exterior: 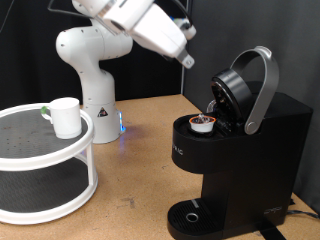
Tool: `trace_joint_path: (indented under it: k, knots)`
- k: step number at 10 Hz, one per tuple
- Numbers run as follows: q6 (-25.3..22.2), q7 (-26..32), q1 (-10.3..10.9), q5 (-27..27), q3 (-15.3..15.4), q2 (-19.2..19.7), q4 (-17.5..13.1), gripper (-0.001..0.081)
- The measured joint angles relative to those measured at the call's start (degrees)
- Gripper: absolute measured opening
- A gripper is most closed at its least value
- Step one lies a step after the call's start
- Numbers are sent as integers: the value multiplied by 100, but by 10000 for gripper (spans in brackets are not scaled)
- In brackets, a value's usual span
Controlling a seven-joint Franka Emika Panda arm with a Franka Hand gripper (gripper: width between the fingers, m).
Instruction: Make a cup of coffee with the keurig machine
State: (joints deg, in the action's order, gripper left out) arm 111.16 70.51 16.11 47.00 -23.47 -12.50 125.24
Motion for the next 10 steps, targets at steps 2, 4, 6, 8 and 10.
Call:
trace_joint_path:
  k: [2, 4, 6, 8, 10]
  knots:
    - [-405, -229, -75, -166, -44, -130, -225, 800]
    - [-614, -264, -123, -191, -75, -196, -329, 800]
    - [-730, -264, -116, -133, -73, -175, -320, 800]
    - [-1107, -280, -31, 117, -45, -62, -464, 800]
    - [-1126, -430, 112, 430, 87, 62, -676, 800]
